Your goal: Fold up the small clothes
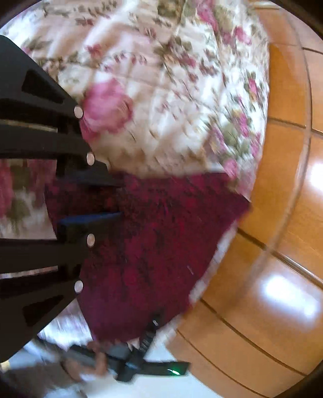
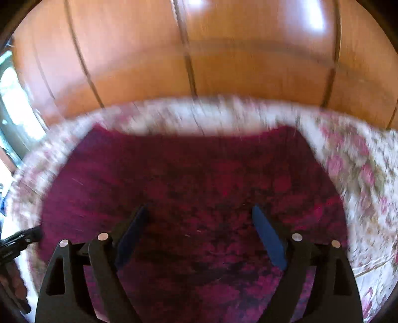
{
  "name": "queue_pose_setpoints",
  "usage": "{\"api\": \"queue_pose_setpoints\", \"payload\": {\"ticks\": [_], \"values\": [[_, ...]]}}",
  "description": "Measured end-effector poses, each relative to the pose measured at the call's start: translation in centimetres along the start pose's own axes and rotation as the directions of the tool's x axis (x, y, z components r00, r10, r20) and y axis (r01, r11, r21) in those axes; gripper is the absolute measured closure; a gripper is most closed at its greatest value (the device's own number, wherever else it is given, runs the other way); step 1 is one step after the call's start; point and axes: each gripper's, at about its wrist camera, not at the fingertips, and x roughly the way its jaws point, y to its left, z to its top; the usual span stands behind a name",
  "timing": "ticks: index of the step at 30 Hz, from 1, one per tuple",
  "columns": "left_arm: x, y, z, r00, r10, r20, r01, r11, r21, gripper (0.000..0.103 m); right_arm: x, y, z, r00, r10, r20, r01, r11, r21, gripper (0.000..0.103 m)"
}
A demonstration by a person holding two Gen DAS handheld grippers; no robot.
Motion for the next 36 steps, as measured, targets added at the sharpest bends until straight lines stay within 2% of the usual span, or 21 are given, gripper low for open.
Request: {"api": "queue_pose_setpoints", "payload": {"ticks": [1,3,6,8,9,10,15,22,26,29,32,33,35,36], "values": [[0.1,-0.2,-0.2,1.000,0.017,0.003,-0.017,1.000,0.009,0.085,0.2,0.0,-0.2,1.000,0.001,0.026,-0.001,1.000,-0.014,0.014],[-0.7,-0.8,-0.6,0.998,0.050,0.024,-0.051,0.999,0.017,0.085,0.1,0.4,0.0,0.999,-0.019,0.028,0.020,1.000,-0.020,0.014],[-2.9,-1.9,-0.2,0.989,0.113,0.093,-0.116,0.993,0.026,0.085,-0.1,0.5,0.0,0.999,-0.020,0.032,0.021,0.999,-0.031,0.013],[-4.0,-2.7,0.1,0.979,0.158,0.129,-0.165,0.985,0.043,0.074,-0.6,0.4,-0.1,0.999,-0.008,0.042,0.008,1.000,-0.022,0.013],[-4.5,-2.8,0.3,0.976,0.167,0.143,-0.176,0.983,0.052,0.063,-1.0,0.4,-0.1,0.999,-0.002,0.044,0.003,1.000,-0.016,0.013],[-5.1,-3.1,0.5,0.971,0.170,0.167,-0.182,0.981,0.060,0.060,-1.5,0.4,-0.2,0.999,0.006,0.045,-0.005,1.000,-0.010,0.012],[-6.1,-3.4,2.0,0.957,0.199,0.213,-0.219,0.972,0.078,0.060,-4.4,-0.8,-0.6,0.997,0.031,0.072,-0.034,0.999,0.041,0.009],[-5.2,-3.8,3.9,0.957,0.205,0.205,-0.226,0.970,0.085,0.060,-8.3,-4.9,-1.0,0.989,-0.070,0.134,0.050,0.988,0.147,0.009],[-5.1,-4.5,4.5,0.952,0.213,0.220,-0.240,0.965,0.105,0.060,-8.3,-7.4,-1.9,0.989,-0.106,0.107,0.081,0.974,0.214,0.010],[-4.8,-4.8,5.0,0.952,0.214,0.220,-0.243,0.963,0.115,0.060,-7.7,-8.4,-2.6,0.991,-0.104,0.080,0.082,0.968,0.238,0.010],[-3.6,-4.2,5.7,0.962,0.203,0.185,-0.224,0.969,0.102,0.060,-6.3,-9.3,-3.6,0.996,-0.076,0.042,0.062,0.962,0.268,0.020],[-3.0,-3.8,6.1,0.968,0.193,0.162,-0.210,0.974,0.090,0.060,-5.9,-9.6,-3.9,0.997,-0.063,0.036,0.050,0.958,0.284,0.020],[-1.6,-2.5,7.4,0.987,0.123,0.106,-0.127,0.992,0.028,0.060,-5.4,-10.1,-4.3,0.998,-0.042,0.039,0.028,0.950,0.312,0.020],[-1.2,-2.0,7.9,0.990,0.102,0.093,-0.102,0.995,0.003,0.060,-5.4,-10.1,-4.4,0.998,-0.037,0.042,0.022,0.948,0.316,0.020]]}}
